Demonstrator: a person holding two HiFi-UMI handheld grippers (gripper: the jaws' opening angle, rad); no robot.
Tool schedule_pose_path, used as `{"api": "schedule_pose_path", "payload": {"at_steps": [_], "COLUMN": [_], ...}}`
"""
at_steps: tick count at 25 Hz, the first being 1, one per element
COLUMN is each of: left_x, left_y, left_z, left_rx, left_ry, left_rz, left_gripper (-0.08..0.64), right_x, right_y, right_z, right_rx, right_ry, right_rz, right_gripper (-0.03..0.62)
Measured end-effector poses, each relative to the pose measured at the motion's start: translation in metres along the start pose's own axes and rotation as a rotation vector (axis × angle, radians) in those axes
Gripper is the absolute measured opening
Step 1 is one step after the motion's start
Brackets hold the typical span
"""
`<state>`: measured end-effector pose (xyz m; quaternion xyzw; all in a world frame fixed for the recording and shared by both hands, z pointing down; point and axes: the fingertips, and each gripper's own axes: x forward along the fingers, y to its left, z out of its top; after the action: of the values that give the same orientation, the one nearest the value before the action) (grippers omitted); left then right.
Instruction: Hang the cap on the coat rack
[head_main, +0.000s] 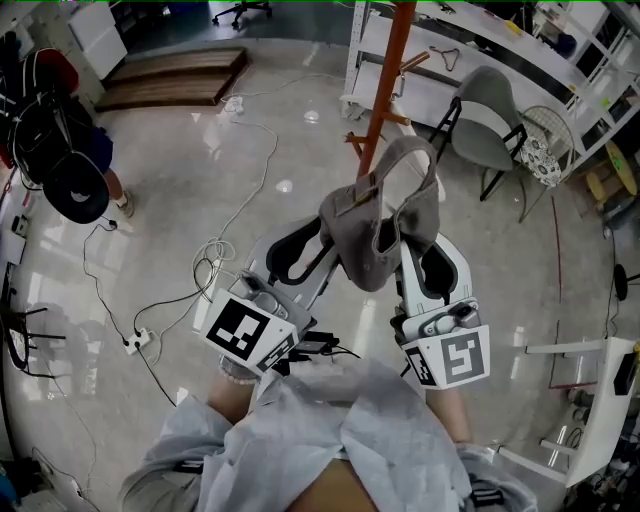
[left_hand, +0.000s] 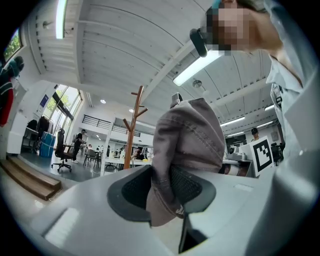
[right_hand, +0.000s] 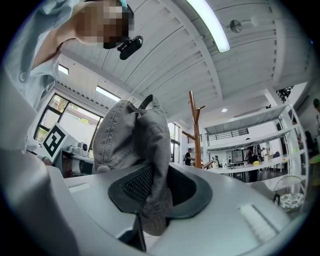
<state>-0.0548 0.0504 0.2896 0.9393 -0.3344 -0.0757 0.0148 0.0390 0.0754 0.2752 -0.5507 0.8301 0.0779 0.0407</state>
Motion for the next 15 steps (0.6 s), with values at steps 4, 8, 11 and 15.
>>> {"api": "schedule_pose_path", "payload": {"at_steps": [4, 8, 11, 15], "left_x": [-0.003, -0.005, -0.007, -0.004], "left_y": [0.003, 0.007, 0.009, 0.013], "left_z": [0.003, 0.003, 0.005, 0.006], "left_rx": [0.006, 0.005, 0.007, 0.011], "left_ry": [-0.003, -0.004, -0.003, -0.001], "left_rz": [-0.013, -0.028, -0.038, -0.041], "left_gripper": [0.123, 0.123, 0.123, 0.123], "right_x": [0.002, 0.004, 0.005, 0.011], "right_y": [0.004, 0.008, 0.011, 0.01], "right_z": [0.003, 0.002, 0.003, 0.003], "right_rx": [-0.008, -0.019, -0.022, -0.02], "right_ry": [-0.004, -0.002, 0.0, 0.003], "right_rz": [-0.017, -0.035, -0.043, -0.045], "right_gripper": [0.086, 0.086, 0.086, 0.086]}}
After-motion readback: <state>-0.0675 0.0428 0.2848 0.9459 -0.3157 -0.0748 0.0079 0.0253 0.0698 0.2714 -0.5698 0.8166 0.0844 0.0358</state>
